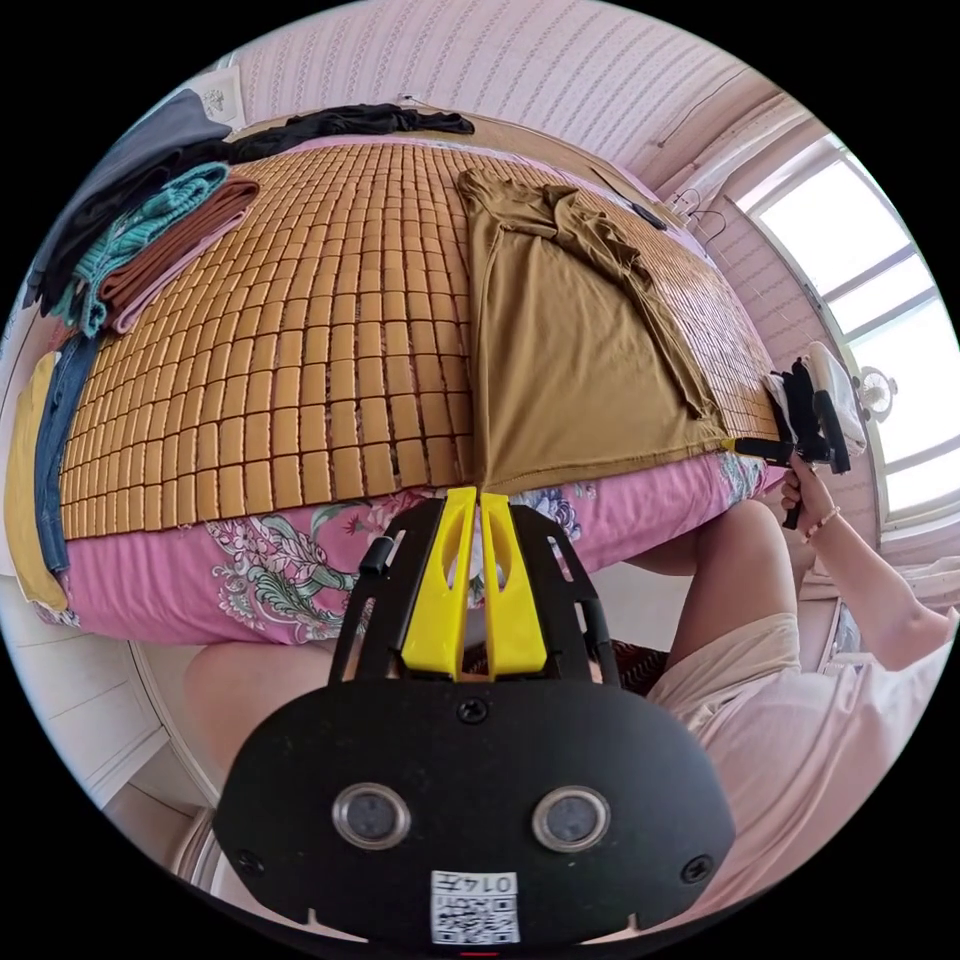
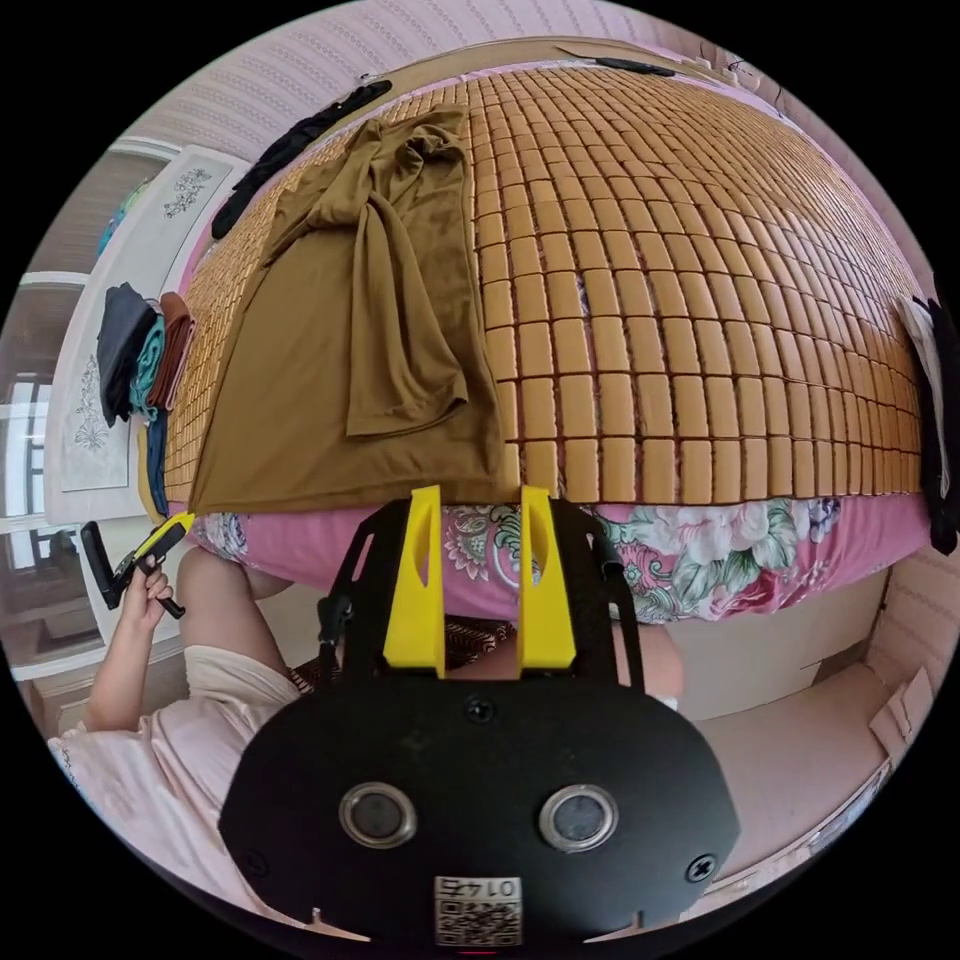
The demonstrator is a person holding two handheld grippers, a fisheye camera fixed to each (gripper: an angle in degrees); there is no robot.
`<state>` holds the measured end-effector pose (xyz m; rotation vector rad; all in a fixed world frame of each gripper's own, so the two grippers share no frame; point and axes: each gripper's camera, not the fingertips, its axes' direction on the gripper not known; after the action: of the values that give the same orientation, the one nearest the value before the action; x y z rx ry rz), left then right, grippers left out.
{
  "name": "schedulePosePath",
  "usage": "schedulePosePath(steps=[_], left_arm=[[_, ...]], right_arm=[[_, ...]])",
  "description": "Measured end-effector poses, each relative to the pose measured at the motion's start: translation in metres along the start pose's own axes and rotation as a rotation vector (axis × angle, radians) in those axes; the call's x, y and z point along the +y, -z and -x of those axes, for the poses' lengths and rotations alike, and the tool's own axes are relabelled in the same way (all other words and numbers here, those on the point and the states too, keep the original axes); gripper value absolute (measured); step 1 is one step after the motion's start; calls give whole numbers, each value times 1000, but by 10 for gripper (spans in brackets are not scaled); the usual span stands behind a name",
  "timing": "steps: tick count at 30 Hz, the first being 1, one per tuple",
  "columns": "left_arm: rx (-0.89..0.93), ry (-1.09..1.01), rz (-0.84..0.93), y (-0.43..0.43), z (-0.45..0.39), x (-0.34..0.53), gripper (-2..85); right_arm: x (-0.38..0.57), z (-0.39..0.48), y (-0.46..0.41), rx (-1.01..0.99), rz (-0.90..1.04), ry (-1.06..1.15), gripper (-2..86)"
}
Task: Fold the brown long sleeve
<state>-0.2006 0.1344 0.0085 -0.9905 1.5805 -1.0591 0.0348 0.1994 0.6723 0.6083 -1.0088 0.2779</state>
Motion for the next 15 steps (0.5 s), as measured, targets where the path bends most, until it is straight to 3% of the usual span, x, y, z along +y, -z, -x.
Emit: schedulePosePath(steps=[4, 8, 11, 15], left_arm=[[14, 10, -5, -4, 1, 8, -10], [8, -51, 24, -1, -6, 25, -9], [-29, -122, 86, -13, -16, 39, -8], [-33, -68, 84, -17, -15, 49, 2]], right_arm=[[-6, 10, 3, 116, -31, -2, 10], [2, -8, 17, -77, -17, 16, -3], [7, -14, 9, -99, 29, 21, -2], [1, -9, 1, -86, 66, 18, 16]])
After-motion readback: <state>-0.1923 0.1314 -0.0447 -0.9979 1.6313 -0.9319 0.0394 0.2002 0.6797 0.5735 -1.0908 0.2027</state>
